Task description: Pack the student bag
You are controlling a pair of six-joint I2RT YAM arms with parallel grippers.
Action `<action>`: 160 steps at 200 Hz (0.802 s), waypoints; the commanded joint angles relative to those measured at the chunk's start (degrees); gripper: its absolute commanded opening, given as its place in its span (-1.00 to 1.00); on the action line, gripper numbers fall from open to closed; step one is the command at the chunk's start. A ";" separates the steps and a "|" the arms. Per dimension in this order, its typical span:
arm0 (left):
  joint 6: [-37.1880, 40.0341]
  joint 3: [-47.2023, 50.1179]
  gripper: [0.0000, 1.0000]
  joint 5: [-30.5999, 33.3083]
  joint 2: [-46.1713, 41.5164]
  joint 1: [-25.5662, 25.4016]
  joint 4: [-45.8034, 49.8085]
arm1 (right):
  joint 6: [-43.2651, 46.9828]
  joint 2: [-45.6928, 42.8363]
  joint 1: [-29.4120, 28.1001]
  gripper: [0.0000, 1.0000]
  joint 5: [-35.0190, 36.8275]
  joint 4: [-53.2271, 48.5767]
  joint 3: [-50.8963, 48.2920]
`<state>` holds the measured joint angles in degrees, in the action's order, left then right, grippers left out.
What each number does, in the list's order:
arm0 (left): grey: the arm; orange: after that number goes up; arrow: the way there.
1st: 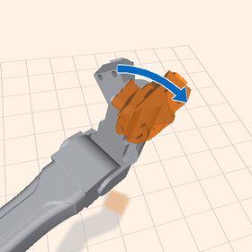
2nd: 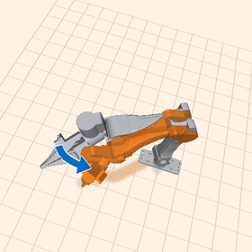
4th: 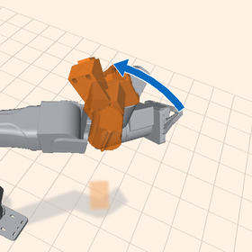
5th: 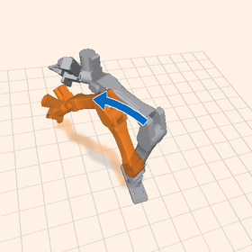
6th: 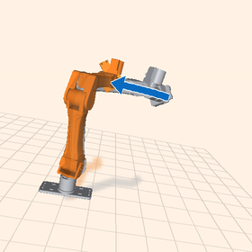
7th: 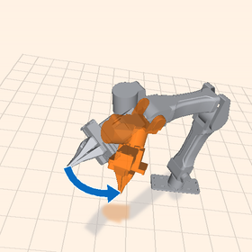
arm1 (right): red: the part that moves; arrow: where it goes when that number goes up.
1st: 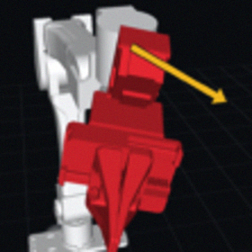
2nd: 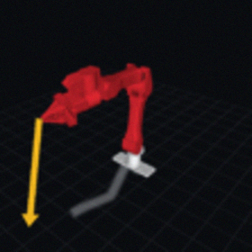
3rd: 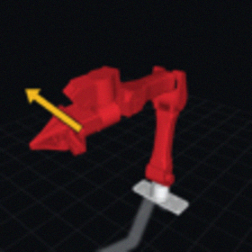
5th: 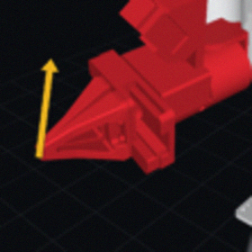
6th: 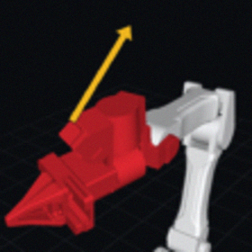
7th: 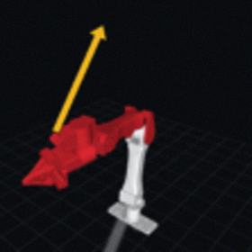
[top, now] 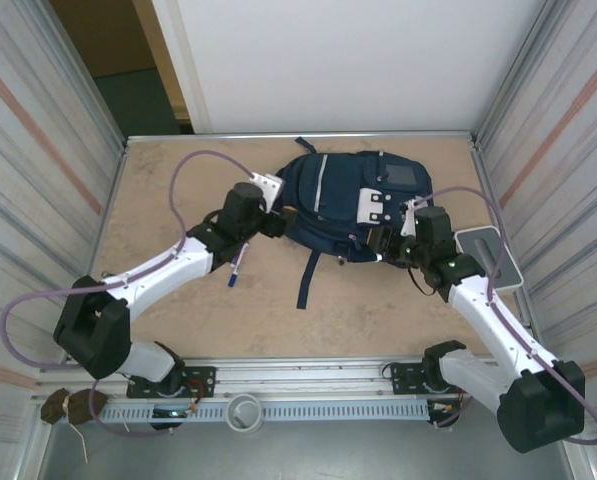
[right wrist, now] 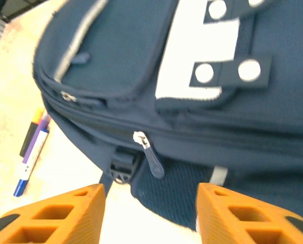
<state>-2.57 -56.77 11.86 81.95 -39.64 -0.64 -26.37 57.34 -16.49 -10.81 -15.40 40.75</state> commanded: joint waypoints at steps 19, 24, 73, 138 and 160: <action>-0.43 -6.47 0.77 12.11 8.46 -8.34 0.84 | 1.17 10.42 1.50 0.10 3.28 5.16 5.29; 0.25 -7.58 0.78 12.66 9.93 -8.92 0.92 | 0.63 11.62 2.11 0.09 3.12 5.73 5.55; 3.64 -17.23 0.97 13.05 23.19 -11.14 2.00 | -1.36 18.82 4.77 0.08 -0.18 9.51 3.96; 6.02 -19.78 0.94 20.64 29.08 -10.81 -0.23 | 1.23 20.88 5.54 0.09 3.66 8.13 2.50; 4.98 -17.31 0.80 20.85 27.38 -10.55 -1.74 | 1.72 21.02 6.10 0.09 3.73 7.94 1.96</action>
<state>2.37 -75.40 28.86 110.80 -50.52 -0.27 -26.28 77.60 -11.46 -9.19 -6.42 44.23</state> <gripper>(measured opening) 0.936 0.544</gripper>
